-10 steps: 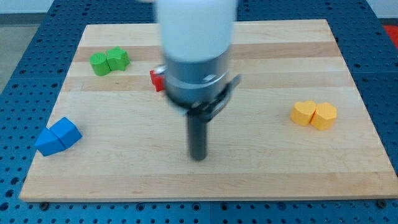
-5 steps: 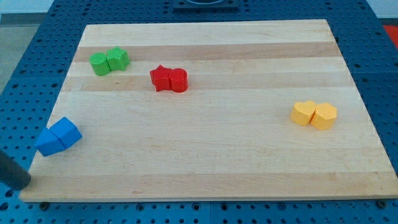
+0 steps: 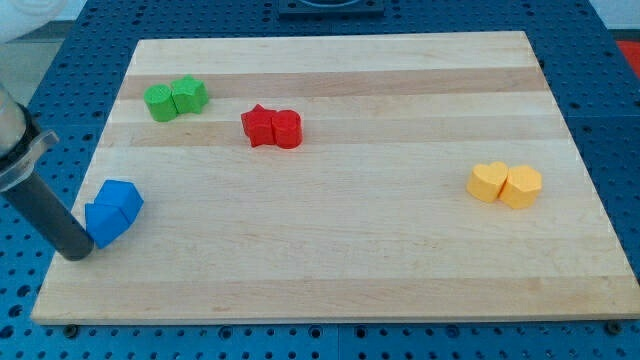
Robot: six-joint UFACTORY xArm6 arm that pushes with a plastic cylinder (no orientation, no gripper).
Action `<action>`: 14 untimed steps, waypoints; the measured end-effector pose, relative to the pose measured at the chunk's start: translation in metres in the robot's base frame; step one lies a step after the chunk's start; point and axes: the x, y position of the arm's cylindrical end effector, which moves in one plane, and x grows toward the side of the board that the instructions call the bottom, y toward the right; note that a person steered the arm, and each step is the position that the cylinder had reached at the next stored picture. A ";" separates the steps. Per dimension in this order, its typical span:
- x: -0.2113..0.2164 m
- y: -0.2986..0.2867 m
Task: Put the blue triangle towards the green circle
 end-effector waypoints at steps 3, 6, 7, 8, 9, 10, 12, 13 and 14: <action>0.003 -0.009; -0.039 0.068; -0.037 0.093; -0.031 0.072; -0.017 0.080; -0.016 0.104; -0.024 0.141; 0.006 0.129; 0.014 0.157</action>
